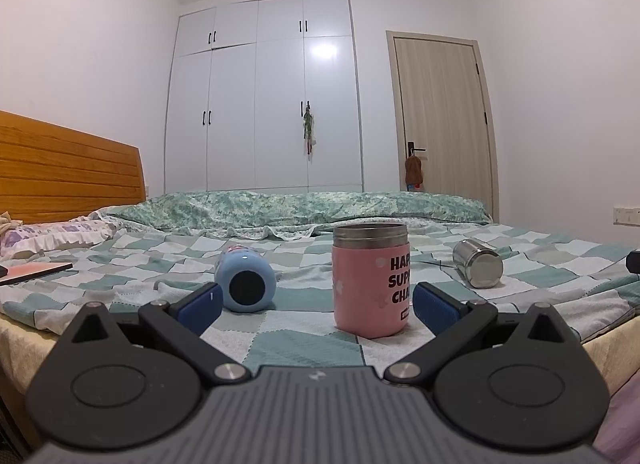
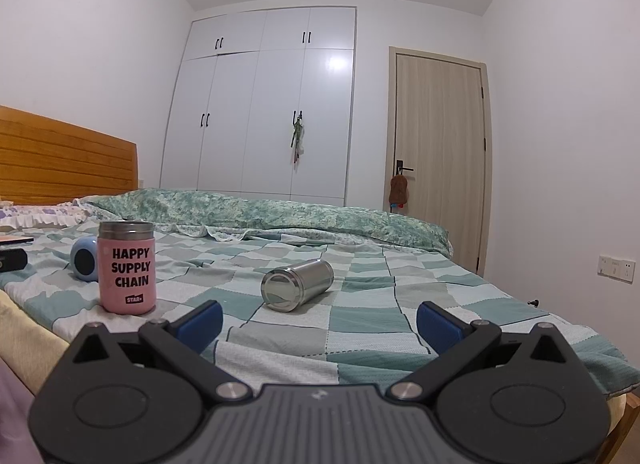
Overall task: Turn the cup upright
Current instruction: 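Open the left tool and withdraw from the upright pink cup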
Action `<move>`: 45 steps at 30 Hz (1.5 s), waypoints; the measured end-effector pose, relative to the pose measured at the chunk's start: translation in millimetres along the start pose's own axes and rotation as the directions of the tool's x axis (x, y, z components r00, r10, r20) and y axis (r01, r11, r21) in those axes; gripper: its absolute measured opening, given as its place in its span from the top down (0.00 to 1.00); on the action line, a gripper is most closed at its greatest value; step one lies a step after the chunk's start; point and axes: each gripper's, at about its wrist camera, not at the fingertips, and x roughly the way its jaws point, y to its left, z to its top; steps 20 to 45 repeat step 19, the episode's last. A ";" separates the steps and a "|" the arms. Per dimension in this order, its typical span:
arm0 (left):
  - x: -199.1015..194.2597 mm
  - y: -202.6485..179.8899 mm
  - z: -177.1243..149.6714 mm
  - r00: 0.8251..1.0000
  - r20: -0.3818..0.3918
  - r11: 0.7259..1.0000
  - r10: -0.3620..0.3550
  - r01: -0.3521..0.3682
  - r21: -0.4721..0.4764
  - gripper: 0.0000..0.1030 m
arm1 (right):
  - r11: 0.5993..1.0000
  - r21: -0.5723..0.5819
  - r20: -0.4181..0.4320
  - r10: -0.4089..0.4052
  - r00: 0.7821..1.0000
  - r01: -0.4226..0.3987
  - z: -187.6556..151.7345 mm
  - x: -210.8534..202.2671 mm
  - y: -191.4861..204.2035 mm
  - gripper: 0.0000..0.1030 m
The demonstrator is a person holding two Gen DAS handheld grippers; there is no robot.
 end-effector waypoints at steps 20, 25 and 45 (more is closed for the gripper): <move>-1.5 0.0 0.3 1.000 0.012 1.000 0.000 0.001 -0.013 0.00 | 1.000 -0.005 -0.001 0.001 1.000 -0.001 -0.4 0.1 0.0 0.00; -1.5 0.0 0.3 1.000 0.012 1.000 0.000 0.001 -0.013 0.00 | 1.000 -0.005 -0.001 0.001 1.000 -0.001 -0.4 0.1 0.0 0.00; -1.5 0.0 0.3 1.000 0.012 1.000 0.000 0.001 -0.013 0.00 | 1.000 -0.005 -0.001 0.001 1.000 -0.001 -0.4 0.1 0.0 0.00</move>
